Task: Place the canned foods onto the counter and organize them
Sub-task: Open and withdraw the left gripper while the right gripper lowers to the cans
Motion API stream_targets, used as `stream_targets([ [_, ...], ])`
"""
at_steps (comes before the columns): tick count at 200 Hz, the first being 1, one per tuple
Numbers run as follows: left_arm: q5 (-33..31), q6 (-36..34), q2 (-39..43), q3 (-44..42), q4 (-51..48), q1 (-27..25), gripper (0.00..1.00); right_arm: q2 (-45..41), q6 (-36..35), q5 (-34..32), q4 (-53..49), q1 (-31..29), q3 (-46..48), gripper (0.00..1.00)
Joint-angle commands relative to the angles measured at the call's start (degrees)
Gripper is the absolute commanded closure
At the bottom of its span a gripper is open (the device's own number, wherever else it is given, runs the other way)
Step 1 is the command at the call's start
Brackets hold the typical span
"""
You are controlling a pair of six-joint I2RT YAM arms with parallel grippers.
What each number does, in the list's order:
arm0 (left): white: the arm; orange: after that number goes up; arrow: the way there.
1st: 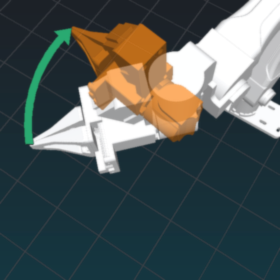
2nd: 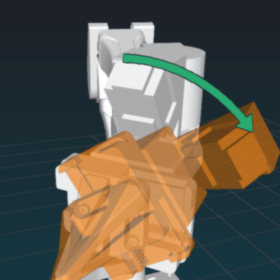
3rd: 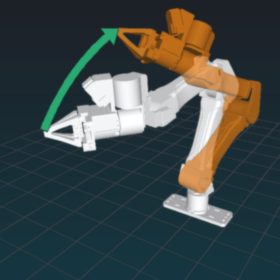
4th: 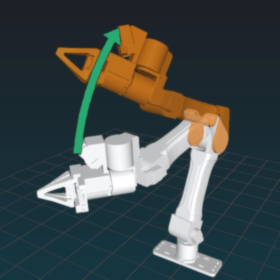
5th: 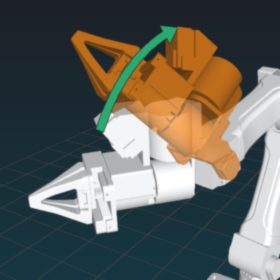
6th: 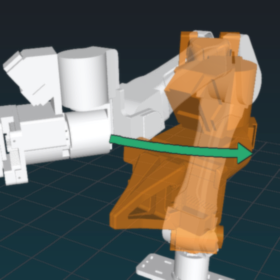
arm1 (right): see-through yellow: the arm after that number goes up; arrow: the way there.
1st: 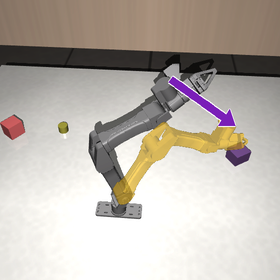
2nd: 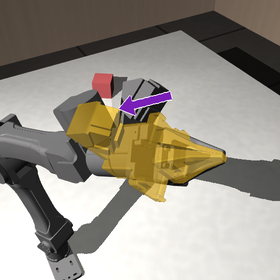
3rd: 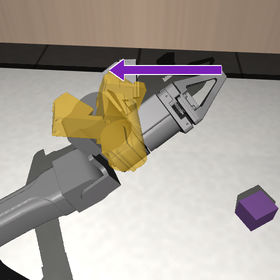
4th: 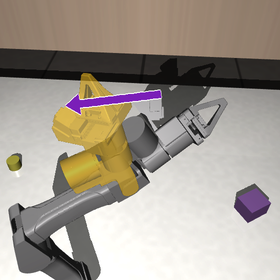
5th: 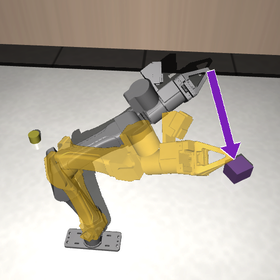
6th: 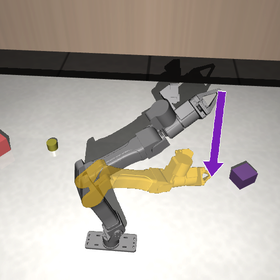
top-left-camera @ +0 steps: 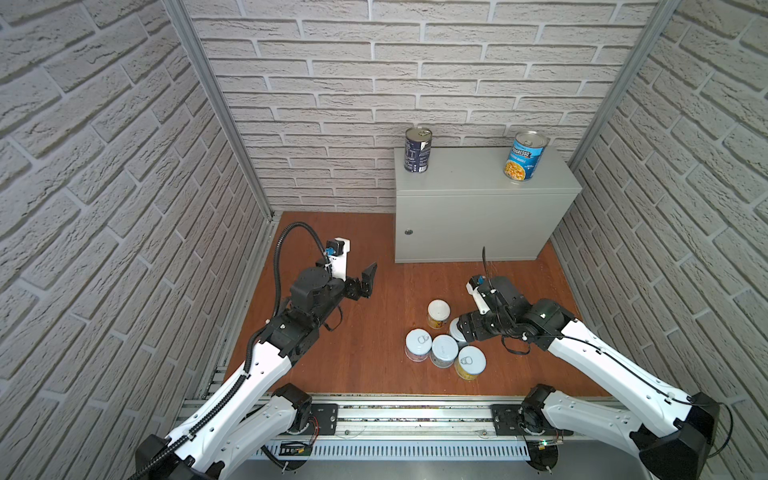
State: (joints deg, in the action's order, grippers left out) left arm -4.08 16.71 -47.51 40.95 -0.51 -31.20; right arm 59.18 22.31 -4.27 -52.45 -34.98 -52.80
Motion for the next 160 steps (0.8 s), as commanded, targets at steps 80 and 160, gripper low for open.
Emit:
stream_targets([
  [80, 0.01, 4.55, -0.28, -8.21, 10.29, -0.88, 0.02, -5.07, 7.36, 2.57, -2.77, 0.08, 5.98, 0.11],
  [160, -4.21, 4.96, -2.06, -10.1, 13.81, -0.93, 0.02, -3.68, 10.45, 2.21, 1.96, 0.01, 10.85, 0.12],
])
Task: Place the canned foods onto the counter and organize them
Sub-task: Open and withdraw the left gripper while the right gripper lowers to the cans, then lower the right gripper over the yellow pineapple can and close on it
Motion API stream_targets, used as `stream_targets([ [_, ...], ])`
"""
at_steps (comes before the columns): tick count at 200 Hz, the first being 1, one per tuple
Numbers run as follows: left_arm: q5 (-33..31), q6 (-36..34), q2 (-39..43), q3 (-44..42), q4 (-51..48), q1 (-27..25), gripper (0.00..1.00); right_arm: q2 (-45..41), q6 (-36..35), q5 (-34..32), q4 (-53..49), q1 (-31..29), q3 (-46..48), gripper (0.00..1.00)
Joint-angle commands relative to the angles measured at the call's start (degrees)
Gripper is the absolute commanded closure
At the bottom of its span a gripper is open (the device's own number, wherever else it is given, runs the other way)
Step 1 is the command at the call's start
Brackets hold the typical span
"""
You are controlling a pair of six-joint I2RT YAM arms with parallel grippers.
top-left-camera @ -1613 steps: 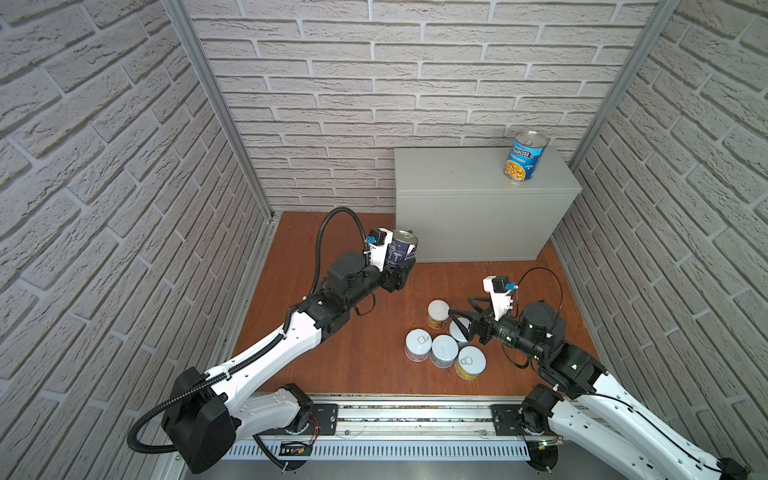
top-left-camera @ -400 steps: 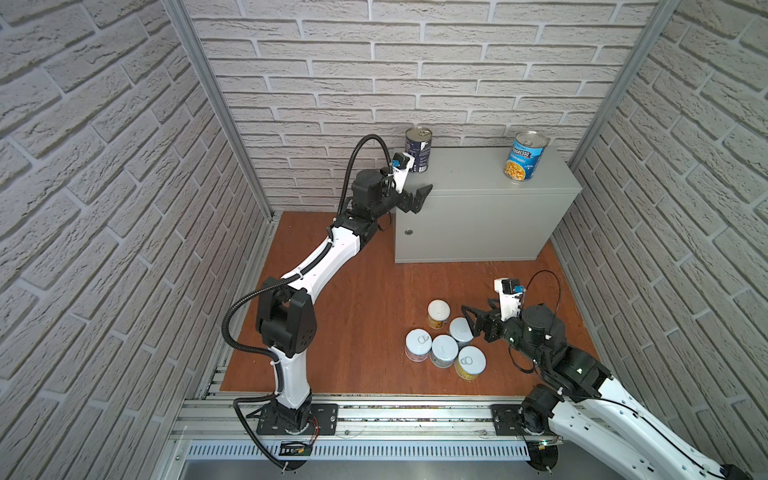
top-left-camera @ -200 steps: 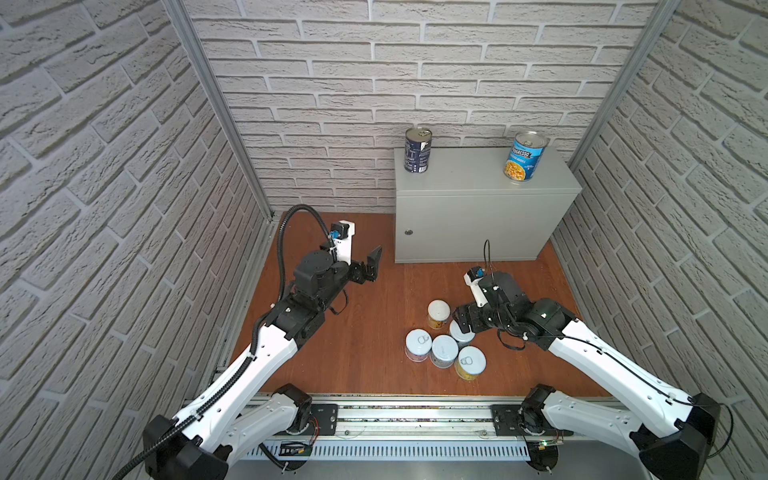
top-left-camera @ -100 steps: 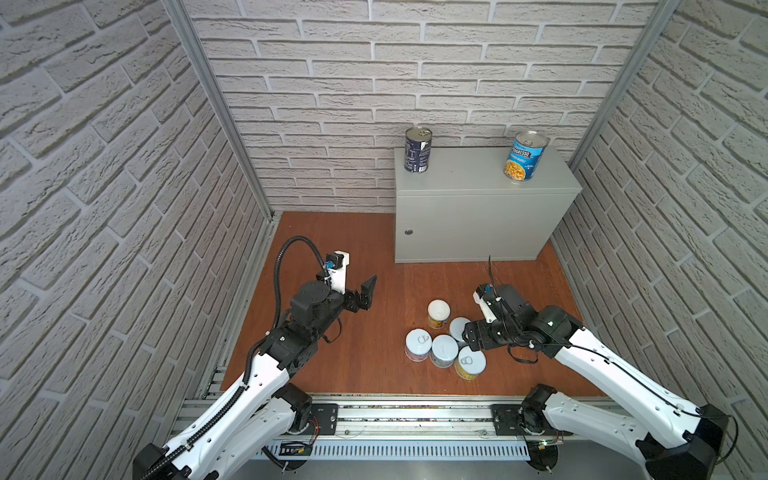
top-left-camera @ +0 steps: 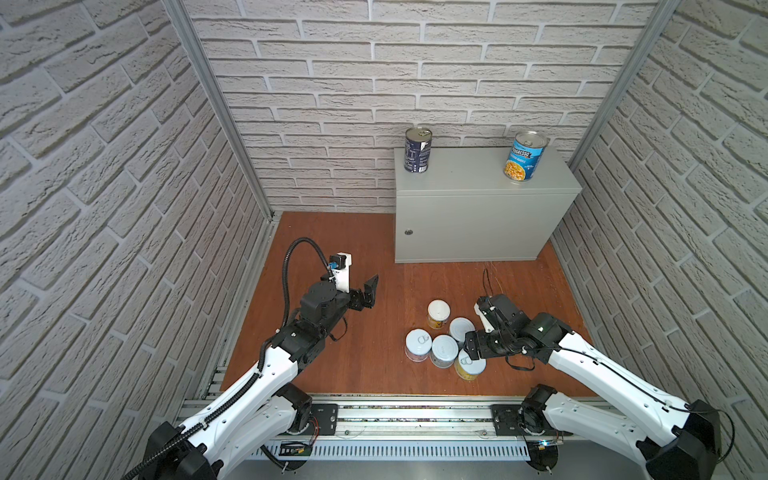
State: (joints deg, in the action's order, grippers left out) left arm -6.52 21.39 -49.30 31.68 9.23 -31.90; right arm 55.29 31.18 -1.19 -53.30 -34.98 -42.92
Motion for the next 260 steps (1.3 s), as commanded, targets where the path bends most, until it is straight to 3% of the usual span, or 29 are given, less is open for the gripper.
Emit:
stream_targets([
  [1, -1.75, 0.3, -0.27, -0.83, 4.05, -0.2, 0.02, 0.23, 1.59, -0.85, 2.87, 0.01, 1.03, 0.12],
  [91, -0.99, 1.9, -3.15, 0.0, 4.34, -0.25, 0.02, 0.88, 2.1, -1.01, 3.12, -0.09, 2.88, 0.13],
  [154, -0.58, 2.32, -5.44, 1.41, 4.48, -0.2, 0.02, -1.32, 1.41, 2.98, 2.58, -0.09, 3.19, 0.13],
  [260, 1.21, 2.9, -8.33, 3.12, 4.54, -0.21, 0.02, 3.06, -0.62, 4.22, 2.49, -0.61, 2.61, 0.12],
])
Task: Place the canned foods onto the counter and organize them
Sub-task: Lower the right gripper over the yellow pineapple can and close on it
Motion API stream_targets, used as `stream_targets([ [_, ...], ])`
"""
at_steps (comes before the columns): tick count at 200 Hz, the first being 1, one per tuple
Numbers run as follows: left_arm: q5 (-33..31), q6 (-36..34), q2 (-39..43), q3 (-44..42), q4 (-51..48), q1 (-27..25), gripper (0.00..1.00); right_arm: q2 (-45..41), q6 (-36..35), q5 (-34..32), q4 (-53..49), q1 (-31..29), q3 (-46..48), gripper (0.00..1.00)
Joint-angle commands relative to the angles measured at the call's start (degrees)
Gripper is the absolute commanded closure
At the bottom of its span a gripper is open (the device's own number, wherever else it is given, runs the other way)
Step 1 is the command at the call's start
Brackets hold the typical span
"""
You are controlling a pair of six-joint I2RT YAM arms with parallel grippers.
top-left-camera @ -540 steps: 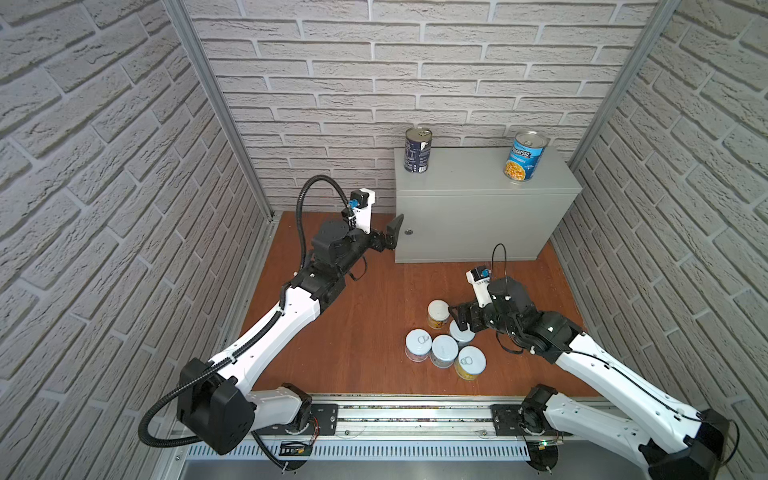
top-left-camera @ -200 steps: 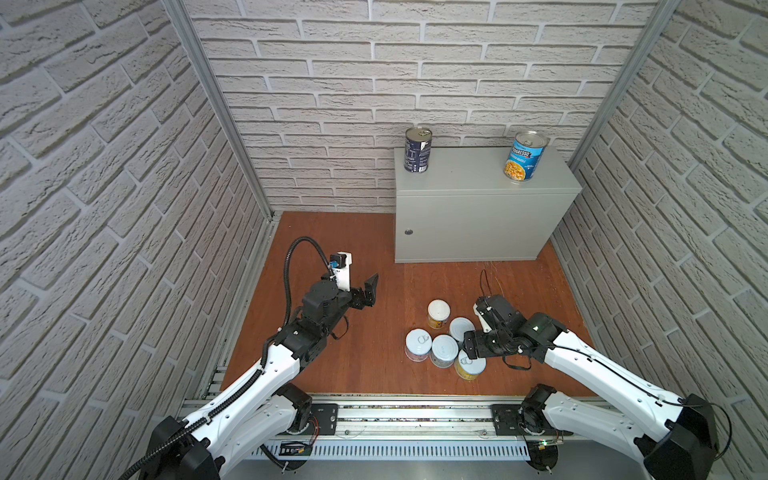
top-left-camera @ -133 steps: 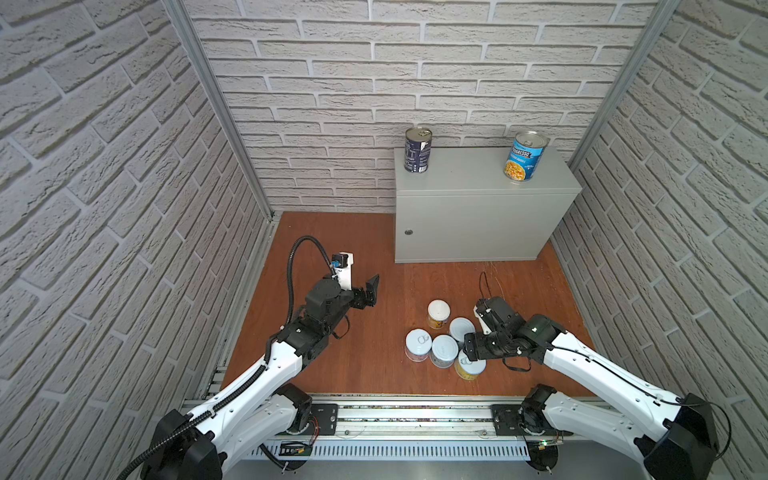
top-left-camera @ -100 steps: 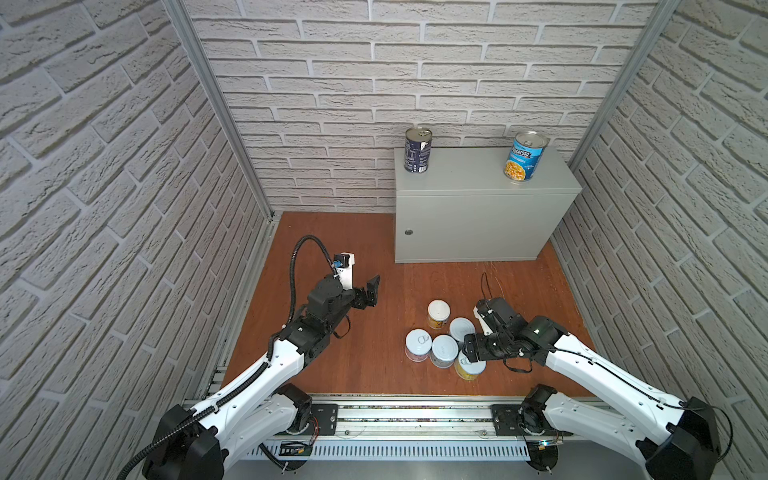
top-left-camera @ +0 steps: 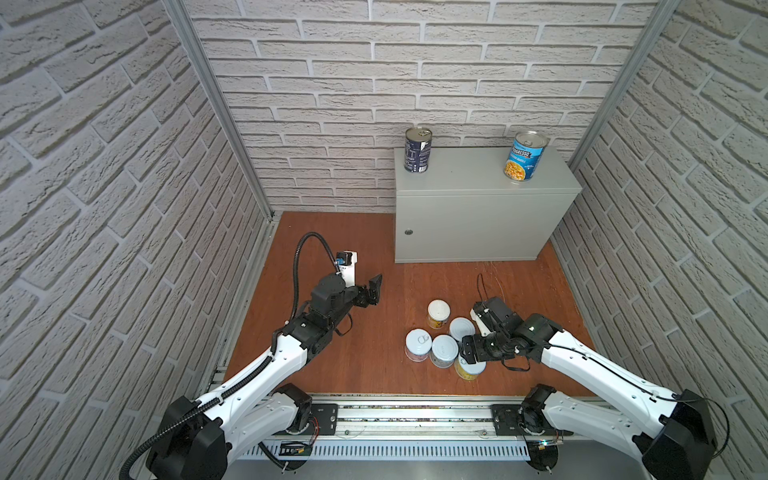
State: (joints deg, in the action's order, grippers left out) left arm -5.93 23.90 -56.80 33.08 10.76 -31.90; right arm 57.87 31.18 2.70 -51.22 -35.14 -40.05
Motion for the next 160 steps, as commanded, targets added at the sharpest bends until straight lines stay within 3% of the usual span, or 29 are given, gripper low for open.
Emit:
stream_targets([
  [1, 0.64, 0.42, -0.89, 1.77, 3.02, -0.24, 0.02, 0.49, -0.61, 0.35, 0.46, -0.46, -0.23, 0.12],
  [120, 2.86, 1.52, -4.6, 4.7, 2.85, -0.19, 0.02, 2.07, 0.4, 1.28, 0.52, -1.53, 0.05, 0.06],
  [134, 2.99, 1.74, -5.03, 4.95, 2.88, -0.18, 0.02, 2.42, 0.63, 0.99, 0.25, -1.61, 0.02, 0.01],
  [160, 3.25, 1.99, -5.38, 5.24, 2.73, -0.19, 0.02, 3.16, 1.07, 0.9, 0.16, -1.76, 0.39, 0.0],
])
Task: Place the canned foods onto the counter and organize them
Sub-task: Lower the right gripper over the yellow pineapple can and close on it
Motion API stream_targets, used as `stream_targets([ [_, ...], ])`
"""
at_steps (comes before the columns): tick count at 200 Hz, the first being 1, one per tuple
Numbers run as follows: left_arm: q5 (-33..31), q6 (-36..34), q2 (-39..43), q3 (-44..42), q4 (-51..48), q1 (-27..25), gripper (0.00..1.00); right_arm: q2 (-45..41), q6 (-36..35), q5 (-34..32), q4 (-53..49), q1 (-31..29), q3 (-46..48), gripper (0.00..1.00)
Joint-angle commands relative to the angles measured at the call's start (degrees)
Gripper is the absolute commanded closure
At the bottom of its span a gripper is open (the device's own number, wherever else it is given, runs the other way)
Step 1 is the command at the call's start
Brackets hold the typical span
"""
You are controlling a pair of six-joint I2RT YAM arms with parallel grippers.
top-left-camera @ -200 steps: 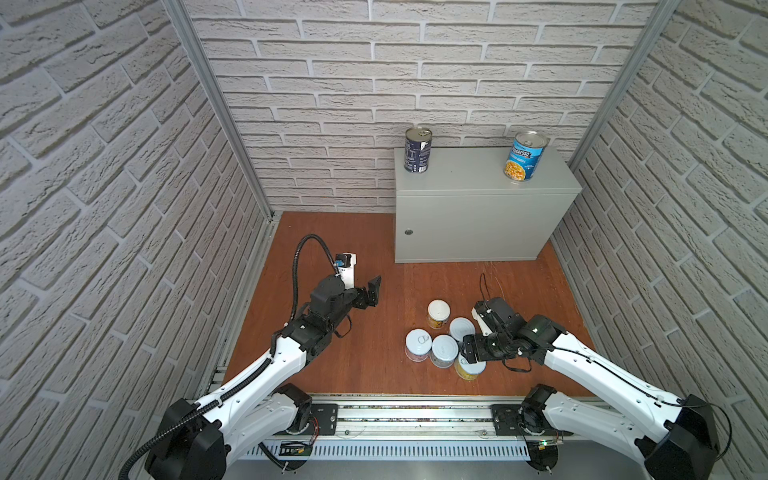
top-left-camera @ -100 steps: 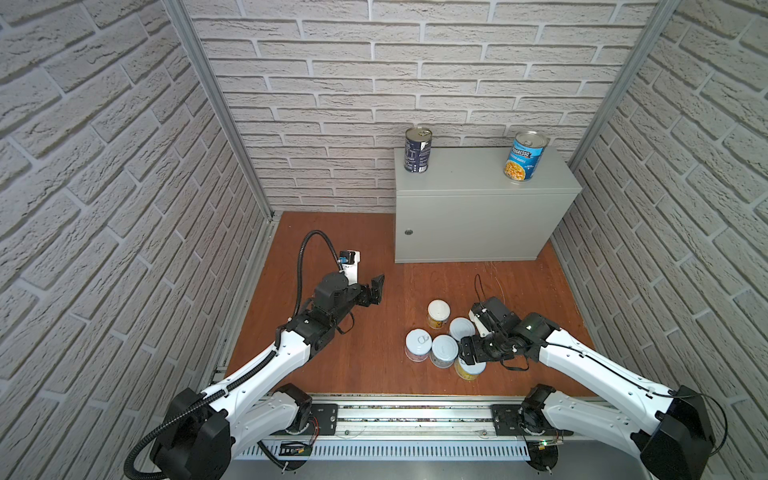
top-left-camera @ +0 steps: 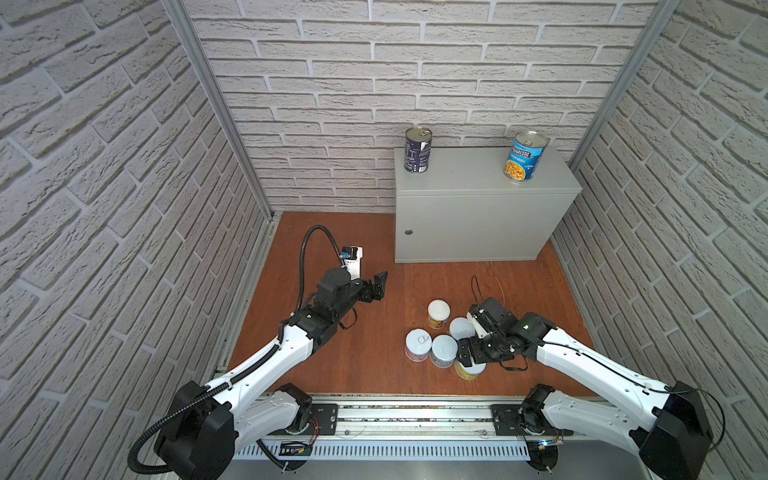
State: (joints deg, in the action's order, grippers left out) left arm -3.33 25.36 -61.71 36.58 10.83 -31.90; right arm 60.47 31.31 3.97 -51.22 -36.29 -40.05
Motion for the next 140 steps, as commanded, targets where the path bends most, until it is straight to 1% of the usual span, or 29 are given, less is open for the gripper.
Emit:
stream_targets([
  [1, 0.63, 0.5, -0.44, 1.74, 2.64, -0.18, 0.02, 0.59, 0.9, -0.36, 0.16, -0.61, 0.36, 0.0],
  [52, 0.7, 0.65, -1.02, 2.14, 1.85, -0.18, 0.02, 1.87, 1.18, -0.37, 0.73, -0.97, 0.75, 0.0],
  [78, 0.88, 0.84, -1.55, 2.42, 1.75, -0.23, 0.02, 2.22, 1.18, -0.8, 0.53, -1.15, 1.08, 0.04],
  [126, 1.13, 0.92, -2.18, 2.7, 0.97, -0.18, 0.02, 1.61, 1.69, -2.06, 0.08, -1.32, 0.94, 0.05],
  [140, 1.13, 0.91, -2.02, 2.71, 0.73, -0.18, 0.02, 1.68, 1.86, -2.62, -0.08, -1.41, 1.01, 0.08],
])
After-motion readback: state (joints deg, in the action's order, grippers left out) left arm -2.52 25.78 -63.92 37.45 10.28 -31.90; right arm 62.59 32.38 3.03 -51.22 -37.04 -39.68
